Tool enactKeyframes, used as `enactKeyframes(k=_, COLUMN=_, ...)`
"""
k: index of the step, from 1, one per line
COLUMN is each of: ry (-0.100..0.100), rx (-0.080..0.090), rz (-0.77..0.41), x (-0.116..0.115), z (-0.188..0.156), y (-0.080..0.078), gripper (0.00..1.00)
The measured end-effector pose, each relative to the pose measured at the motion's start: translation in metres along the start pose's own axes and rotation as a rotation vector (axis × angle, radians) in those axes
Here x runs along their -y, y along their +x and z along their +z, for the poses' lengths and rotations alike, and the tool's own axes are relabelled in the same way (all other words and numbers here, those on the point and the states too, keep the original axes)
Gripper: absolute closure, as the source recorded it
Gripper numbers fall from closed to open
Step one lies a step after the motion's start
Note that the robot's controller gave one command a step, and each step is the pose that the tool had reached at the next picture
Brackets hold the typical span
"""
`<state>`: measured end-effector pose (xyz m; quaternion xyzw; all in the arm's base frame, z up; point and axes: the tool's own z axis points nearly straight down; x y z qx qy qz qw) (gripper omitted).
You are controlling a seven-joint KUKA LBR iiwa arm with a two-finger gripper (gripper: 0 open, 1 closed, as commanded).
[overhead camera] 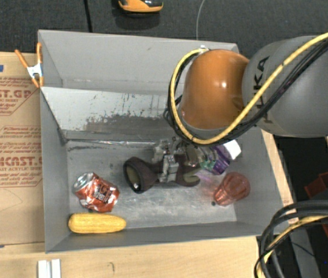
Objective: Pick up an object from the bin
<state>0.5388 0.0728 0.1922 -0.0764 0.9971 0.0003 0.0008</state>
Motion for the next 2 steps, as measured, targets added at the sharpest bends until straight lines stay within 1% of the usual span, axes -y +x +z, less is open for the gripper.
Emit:
enactKeyframes(k=1, ry=0.000, rx=0.000, rz=0.000, x=0.000, z=0.000, y=0.000, gripper=1.00)
enactKeyframes(k=2, ry=0.000, rx=-0.007, rz=0.006, x=0.017, z=-0.046, y=0.005, gripper=1.00)
